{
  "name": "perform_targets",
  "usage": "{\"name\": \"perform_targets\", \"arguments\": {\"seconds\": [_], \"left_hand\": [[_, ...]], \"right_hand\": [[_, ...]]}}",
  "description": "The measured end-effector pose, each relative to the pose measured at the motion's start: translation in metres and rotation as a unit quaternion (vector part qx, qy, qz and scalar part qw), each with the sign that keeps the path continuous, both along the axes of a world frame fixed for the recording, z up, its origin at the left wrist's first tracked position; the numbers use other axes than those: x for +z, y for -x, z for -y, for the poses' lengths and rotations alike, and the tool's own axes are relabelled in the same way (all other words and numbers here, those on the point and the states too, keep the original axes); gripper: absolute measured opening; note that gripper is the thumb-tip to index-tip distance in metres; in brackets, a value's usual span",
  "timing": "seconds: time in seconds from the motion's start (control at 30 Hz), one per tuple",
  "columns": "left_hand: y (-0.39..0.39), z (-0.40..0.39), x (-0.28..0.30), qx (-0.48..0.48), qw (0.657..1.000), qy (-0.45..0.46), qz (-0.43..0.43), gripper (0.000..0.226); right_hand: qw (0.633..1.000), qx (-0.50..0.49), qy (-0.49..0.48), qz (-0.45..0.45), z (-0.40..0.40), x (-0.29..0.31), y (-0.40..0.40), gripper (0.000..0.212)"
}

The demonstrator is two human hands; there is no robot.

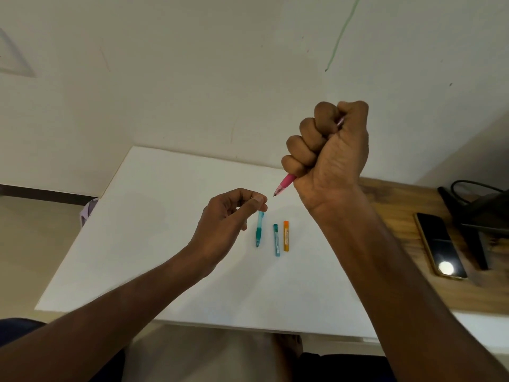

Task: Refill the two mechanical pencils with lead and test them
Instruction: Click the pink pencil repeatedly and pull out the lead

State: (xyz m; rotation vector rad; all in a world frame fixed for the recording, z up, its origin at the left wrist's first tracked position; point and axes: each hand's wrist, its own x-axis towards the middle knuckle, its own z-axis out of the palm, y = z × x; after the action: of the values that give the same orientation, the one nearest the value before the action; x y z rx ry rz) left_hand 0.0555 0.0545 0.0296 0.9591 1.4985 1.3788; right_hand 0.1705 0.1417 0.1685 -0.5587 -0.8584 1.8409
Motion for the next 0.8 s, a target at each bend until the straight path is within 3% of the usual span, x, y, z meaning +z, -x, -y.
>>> {"name": "perform_targets", "arguments": {"seconds": [0.27, 0.4, 0.5, 0.8], "left_hand": [[0.0014, 0.0020, 0.0014, -0.003, 1.000, 0.008, 0.006, 0.019], [0.0010, 0.0021, 0.0009, -0.013, 1.000, 0.010, 0.006, 0.019], [0.0006, 0.0022, 0.0016, -0.014, 1.000, 0.013, 0.007, 0.019], [0.0005, 0.0047, 0.0048, -0.027, 0.999, 0.015, 0.017, 0.022]], "right_hand": [[0.996, 0.075, -0.022, -0.047, -0.0026, 0.0036, -0.0063, 0.049], [0.998, 0.039, -0.022, -0.045, -0.0043, 0.0048, -0.0062, 0.056], [0.999, 0.014, -0.005, -0.033, -0.0040, 0.0027, -0.0063, 0.049], [0.995, 0.062, 0.000, -0.081, -0.0067, 0.0042, -0.0088, 0.048]]}}
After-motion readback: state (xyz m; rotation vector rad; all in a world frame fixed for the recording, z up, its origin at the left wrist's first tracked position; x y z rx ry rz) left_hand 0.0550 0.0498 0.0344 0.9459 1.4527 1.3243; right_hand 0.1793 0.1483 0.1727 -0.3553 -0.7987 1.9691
